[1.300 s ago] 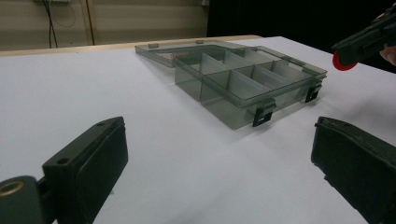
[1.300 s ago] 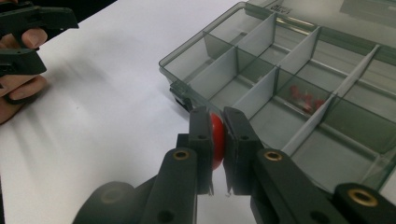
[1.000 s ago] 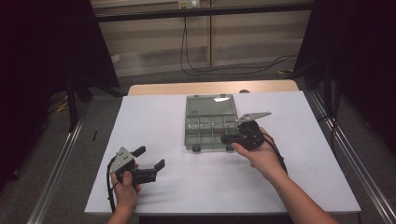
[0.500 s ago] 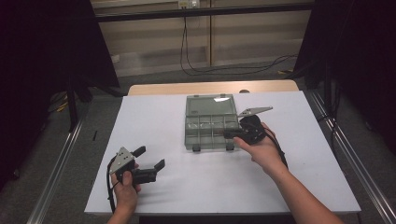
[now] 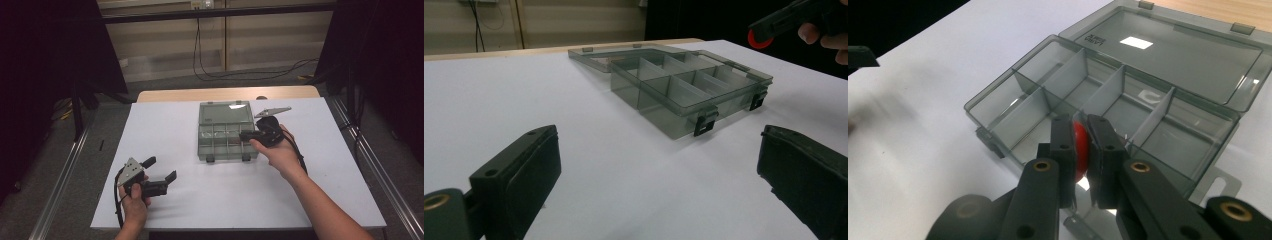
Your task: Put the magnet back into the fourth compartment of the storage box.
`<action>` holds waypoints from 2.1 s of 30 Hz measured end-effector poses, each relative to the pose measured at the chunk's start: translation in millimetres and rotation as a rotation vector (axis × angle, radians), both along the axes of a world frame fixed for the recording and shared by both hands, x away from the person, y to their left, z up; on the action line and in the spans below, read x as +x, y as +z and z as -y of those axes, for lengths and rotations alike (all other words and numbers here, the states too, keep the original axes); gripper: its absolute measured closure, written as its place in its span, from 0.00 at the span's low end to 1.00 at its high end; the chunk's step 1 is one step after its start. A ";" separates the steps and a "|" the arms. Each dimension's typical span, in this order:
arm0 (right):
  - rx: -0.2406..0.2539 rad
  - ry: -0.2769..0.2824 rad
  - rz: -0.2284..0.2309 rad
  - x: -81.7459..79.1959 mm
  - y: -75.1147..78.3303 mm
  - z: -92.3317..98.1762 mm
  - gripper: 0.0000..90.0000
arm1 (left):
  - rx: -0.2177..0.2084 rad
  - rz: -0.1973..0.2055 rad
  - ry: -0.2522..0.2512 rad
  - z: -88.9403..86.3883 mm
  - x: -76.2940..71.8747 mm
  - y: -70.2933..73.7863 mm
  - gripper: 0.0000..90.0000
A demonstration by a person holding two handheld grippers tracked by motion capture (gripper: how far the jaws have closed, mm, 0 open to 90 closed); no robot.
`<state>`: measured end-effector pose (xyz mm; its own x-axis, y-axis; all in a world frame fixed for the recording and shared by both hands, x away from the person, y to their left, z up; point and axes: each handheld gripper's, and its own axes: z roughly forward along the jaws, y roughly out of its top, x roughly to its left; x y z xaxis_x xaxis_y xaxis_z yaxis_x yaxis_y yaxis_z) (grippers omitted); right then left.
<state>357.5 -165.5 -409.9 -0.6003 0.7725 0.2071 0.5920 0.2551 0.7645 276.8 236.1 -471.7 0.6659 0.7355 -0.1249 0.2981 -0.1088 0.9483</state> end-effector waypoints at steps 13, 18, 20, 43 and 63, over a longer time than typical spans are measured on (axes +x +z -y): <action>-0.011 -0.042 -0.017 17.9 -6.1 5.8 0.93 | -0.003 0.000 -0.002 -0.2 0.2 0.0 0.04; -0.019 -0.061 -0.021 23.0 -9.6 8.7 0.93 | -0.002 0.000 -0.001 0.0 0.2 0.0 0.04; -0.019 -0.063 -0.016 25.6 -11.9 9.5 0.93 | -0.001 0.000 -0.005 0.0 0.1 0.0 0.04; -0.027 -0.131 -0.068 52.1 -40.1 11.6 0.92 | -0.003 0.002 -0.004 -0.2 0.1 0.0 0.04; -0.022 -0.100 -0.053 45.8 -35.2 21.5 0.46 | 0.026 0.012 0.010 2.9 -1.5 0.8 0.04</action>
